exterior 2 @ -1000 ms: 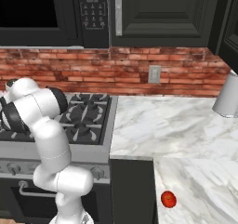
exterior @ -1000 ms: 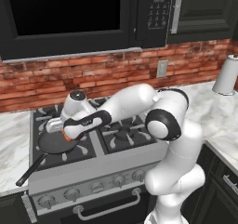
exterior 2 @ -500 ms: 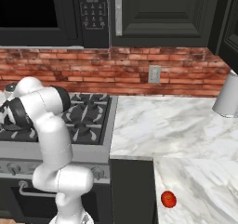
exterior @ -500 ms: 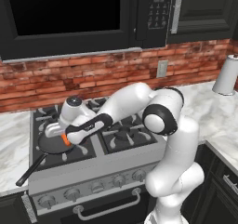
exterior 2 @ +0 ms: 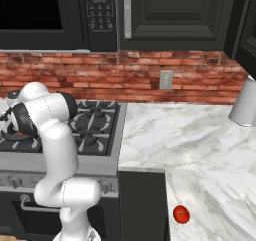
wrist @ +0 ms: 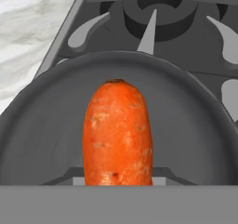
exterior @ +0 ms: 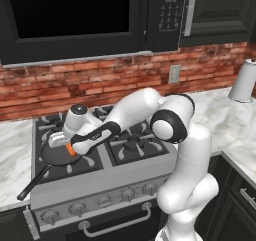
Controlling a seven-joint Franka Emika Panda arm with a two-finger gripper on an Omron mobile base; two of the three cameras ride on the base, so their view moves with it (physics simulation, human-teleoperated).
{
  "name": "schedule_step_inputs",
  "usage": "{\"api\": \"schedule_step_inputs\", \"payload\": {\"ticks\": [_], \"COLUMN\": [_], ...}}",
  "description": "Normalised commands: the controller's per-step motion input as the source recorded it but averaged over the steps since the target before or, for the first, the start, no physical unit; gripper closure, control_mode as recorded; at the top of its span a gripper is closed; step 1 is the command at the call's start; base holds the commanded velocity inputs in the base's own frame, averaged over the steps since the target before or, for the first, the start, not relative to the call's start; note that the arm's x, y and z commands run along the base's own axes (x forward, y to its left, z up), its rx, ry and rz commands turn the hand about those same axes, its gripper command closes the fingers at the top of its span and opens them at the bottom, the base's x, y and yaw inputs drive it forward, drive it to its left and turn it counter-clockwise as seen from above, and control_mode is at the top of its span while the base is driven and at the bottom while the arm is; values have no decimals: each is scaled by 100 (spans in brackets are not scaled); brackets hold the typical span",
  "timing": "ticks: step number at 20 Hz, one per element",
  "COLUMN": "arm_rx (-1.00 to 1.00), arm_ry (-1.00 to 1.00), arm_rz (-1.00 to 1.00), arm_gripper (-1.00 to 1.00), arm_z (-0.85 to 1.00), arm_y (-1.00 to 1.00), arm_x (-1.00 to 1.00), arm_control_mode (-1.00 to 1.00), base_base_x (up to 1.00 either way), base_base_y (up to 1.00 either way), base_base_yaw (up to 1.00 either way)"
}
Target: Put the carrot and tomato in the pan. Then turn on the front left burner and set the heat to medium.
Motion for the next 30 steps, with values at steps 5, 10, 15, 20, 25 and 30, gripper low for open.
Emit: {"api": "schedule_step_inputs", "payload": {"ticks": [5,10,15,20,25,30], "arm_rx": [0,0,0,0,0,0], "arm_ry": [3,3,3,3,0,0], "arm_rz": [0,0,0,0,0,0], "arm_gripper": [100,100,100,100,100,-100], "arm_z": [-14,-10,-13,-15,0,0], "arm_y": [0,0,1,1,6,0], "arm_x": [23,16,17,22,1,0], "arm_control_mode": [-100,-100,-100,-100,-100,-100], "base_base_x": [0,0,0,0,0,0], "base_base_y": [0,0,0,0,0,0], "base_base_yaw": [0,0,0,0,0,0]}}
